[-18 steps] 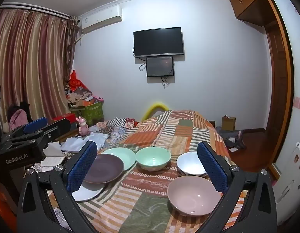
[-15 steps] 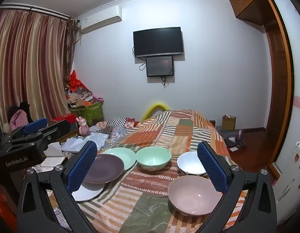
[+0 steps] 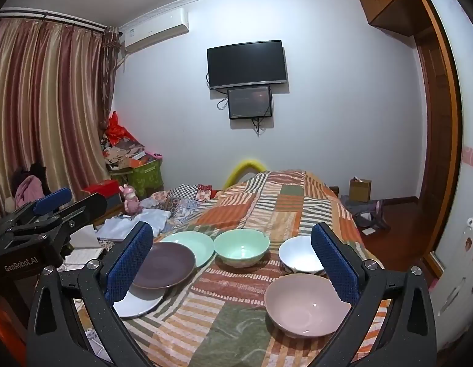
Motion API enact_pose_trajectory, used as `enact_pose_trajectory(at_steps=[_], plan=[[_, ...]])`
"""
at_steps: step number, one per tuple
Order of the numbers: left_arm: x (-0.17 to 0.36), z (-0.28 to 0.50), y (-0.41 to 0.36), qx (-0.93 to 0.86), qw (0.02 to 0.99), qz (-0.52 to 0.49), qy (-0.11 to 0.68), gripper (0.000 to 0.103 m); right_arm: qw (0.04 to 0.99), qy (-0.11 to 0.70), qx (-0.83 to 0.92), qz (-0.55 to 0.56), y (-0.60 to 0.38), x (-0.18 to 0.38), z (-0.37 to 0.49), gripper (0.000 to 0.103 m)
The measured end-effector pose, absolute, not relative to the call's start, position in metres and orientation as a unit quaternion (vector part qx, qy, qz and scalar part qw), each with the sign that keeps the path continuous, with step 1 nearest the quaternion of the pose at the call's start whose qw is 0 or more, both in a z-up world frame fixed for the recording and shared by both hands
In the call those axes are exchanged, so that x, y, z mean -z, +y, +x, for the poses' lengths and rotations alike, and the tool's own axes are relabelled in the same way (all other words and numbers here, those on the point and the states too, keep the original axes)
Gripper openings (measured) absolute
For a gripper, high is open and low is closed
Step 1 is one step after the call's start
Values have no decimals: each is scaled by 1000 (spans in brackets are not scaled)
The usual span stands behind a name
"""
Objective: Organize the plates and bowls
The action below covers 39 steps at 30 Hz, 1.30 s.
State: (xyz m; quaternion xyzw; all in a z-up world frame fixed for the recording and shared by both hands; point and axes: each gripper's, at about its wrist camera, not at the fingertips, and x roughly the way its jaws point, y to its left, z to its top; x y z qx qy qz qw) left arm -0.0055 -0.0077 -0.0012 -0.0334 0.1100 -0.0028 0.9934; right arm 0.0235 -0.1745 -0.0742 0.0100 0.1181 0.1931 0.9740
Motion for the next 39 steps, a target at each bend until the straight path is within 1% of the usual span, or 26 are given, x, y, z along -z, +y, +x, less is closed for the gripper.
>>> enact_pose_trajectory(at_steps=[39], plan=[[2, -5, -7, 4, 993, -39, 110, 103, 974, 117, -195, 12, -177, 70, 24, 103]])
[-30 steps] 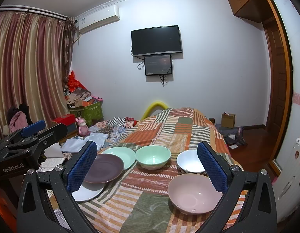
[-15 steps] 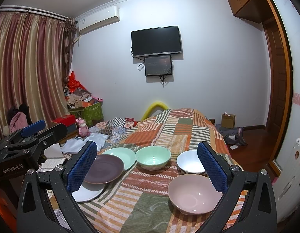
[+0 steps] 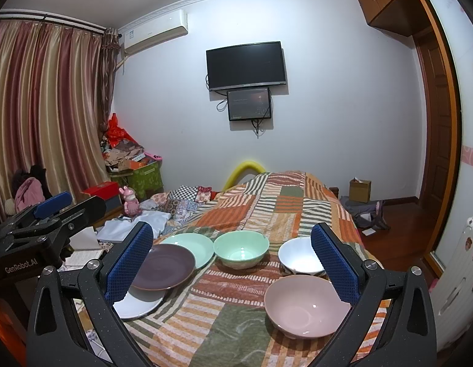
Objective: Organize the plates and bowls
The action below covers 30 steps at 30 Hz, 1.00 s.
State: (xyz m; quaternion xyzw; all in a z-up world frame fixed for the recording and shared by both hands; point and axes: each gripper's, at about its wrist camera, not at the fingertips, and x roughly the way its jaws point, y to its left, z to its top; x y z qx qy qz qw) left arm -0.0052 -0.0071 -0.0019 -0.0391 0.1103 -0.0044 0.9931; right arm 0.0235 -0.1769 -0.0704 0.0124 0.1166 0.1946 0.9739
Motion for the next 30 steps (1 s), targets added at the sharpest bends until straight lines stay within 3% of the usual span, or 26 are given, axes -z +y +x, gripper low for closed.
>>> enact_pose_trajectory(at_steps=[30], plan=[[9, 0, 4, 6, 992, -48, 118, 103, 970, 131, -202, 4, -167, 77, 34, 103]])
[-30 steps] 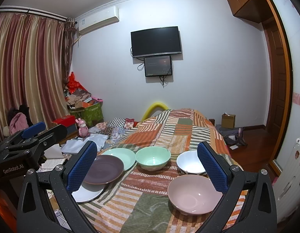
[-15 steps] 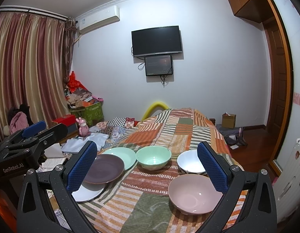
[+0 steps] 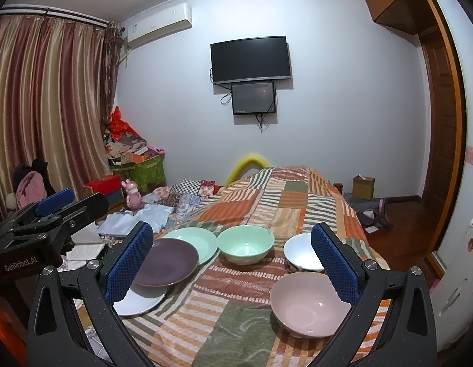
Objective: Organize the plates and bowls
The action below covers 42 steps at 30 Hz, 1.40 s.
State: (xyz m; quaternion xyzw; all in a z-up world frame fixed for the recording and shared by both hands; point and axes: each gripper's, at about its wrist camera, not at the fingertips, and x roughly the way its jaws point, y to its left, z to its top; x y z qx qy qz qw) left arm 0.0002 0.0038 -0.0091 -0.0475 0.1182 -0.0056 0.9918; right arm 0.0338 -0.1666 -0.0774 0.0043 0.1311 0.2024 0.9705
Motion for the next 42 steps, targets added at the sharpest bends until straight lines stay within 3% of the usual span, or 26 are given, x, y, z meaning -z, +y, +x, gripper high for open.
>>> enact_pose_trajectory(at_steps=[20, 30, 42], plan=[[59, 46, 72, -69, 978, -47, 190, 101, 942, 228, -248, 0, -119, 122, 95, 102], [106, 92, 143, -119, 952, -89, 267, 99, 913, 294, -282, -24, -79, 157, 130, 86], [162, 148, 207, -121, 909, -139, 374, 63, 883, 365, -292, -35, -47, 195, 177, 61]])
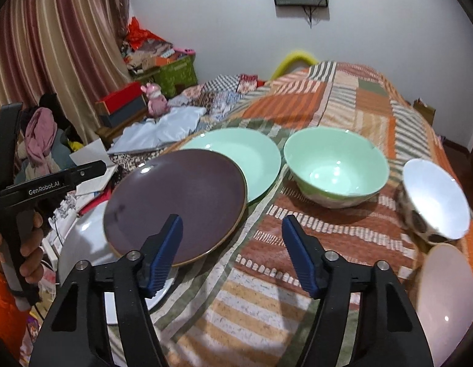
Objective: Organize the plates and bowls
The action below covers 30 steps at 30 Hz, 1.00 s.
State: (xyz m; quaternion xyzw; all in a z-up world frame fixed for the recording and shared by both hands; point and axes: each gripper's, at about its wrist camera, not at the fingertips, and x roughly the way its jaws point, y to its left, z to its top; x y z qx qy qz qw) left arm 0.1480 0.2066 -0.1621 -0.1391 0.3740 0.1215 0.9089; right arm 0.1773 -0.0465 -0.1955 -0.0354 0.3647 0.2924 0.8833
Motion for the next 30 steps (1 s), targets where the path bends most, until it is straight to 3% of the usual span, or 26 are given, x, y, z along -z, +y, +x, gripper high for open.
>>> enact_pose_trajectory(at_steps=[2, 5, 14, 18, 30], plan=[[171, 157, 213, -114, 901, -146, 391, 53, 878, 378, -293, -34, -44, 201, 184, 56], [184, 171, 220, -109, 892, -143, 414, 47, 872, 394, -290, -34, -39, 211, 193, 53], [207, 191, 230, -86, 877, -145, 450, 37, 858, 424, -289, -33, -27, 230, 208, 48], [212, 198, 232, -72, 874, -148, 457, 34, 848, 439, -295, -32, -20, 236, 214, 31], [217, 206, 229, -39, 866, -150, 475, 26, 832, 457, -314, -4, -10, 242, 221, 30]])
